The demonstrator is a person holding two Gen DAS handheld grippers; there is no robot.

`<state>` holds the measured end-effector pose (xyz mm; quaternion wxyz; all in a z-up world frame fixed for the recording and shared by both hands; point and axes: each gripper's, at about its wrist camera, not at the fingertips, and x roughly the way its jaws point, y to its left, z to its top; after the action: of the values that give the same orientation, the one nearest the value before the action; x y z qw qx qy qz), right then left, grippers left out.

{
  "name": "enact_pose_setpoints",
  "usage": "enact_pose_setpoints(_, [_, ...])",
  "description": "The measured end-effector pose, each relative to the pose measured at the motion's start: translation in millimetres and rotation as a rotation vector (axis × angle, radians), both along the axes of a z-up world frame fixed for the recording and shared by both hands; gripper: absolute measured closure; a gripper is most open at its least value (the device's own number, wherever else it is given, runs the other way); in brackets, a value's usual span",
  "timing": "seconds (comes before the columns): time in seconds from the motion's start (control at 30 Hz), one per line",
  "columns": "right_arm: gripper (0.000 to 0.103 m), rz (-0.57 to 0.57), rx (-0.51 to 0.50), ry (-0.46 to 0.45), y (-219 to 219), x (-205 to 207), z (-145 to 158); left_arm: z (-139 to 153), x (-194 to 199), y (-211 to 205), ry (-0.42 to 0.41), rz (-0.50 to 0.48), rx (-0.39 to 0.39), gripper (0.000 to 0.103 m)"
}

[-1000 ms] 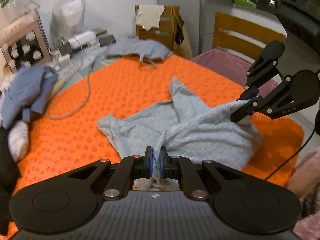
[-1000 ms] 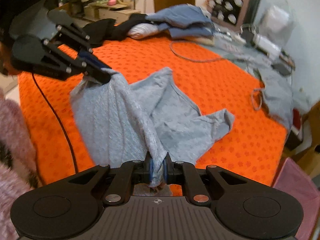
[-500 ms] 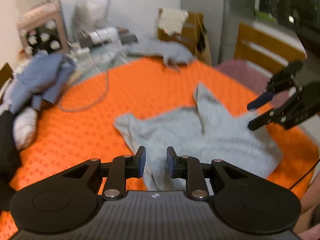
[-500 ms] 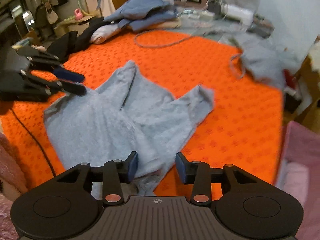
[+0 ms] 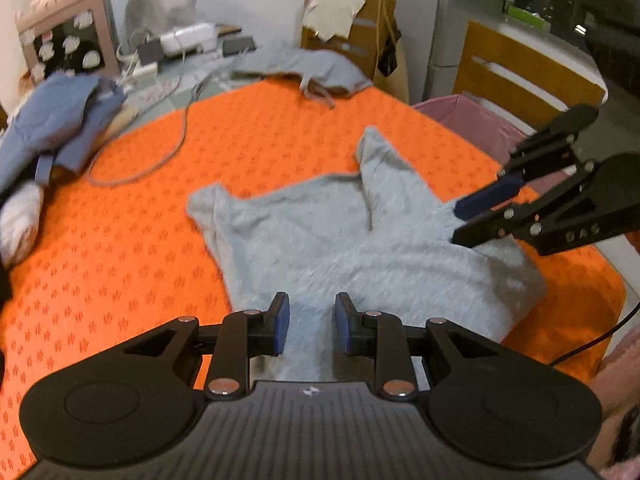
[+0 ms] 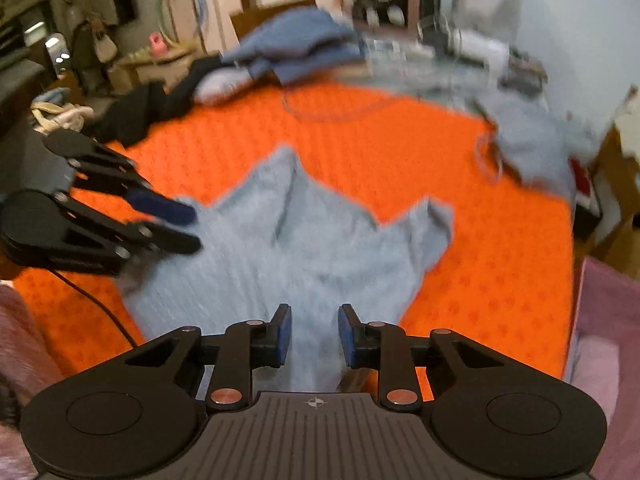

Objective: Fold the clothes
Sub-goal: 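Release the folded garment with both grippers and pinch its hem again with the left gripper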

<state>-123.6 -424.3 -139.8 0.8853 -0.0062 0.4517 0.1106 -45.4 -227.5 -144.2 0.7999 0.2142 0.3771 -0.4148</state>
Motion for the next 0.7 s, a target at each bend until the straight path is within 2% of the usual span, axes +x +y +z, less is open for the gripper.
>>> enact_pose_setpoints(0.17, [0.076,-0.034,0.035,-0.006,-4.1,-9.8,-17.5,-14.6,-1.0,15.1,0.018,0.045,-0.006,0.074])
enact_pose_setpoints(0.37, [0.074,-0.031,0.000,-0.040,-4.7,-25.8,4.1,5.3,-10.9,33.4,0.006,0.059,-0.059,0.070])
enact_pose_setpoints(0.4, [0.072,-0.025,-0.002,-0.048,-5.7,-33.5,8.6,9.1,-13.6,39.5,0.013,0.056,-0.071,0.068])
enact_pose_setpoints(0.5, [0.057,-0.008,-0.001,-0.059,-7.7,-55.8,16.2,10.0,-24.0,57.0,0.038,0.035,-0.072,0.058])
enact_pose_setpoints(0.6, [0.051,0.008,0.008,-0.039,-7.6,-71.0,11.7,1.4,-34.5,67.3,0.061,0.009,-0.050,0.056])
enact_pose_setpoints(0.7, [0.051,0.012,0.012,-0.009,-3.7,-76.2,0.0,-8.8,-41.9,66.0,0.060,-0.014,-0.021,0.056])
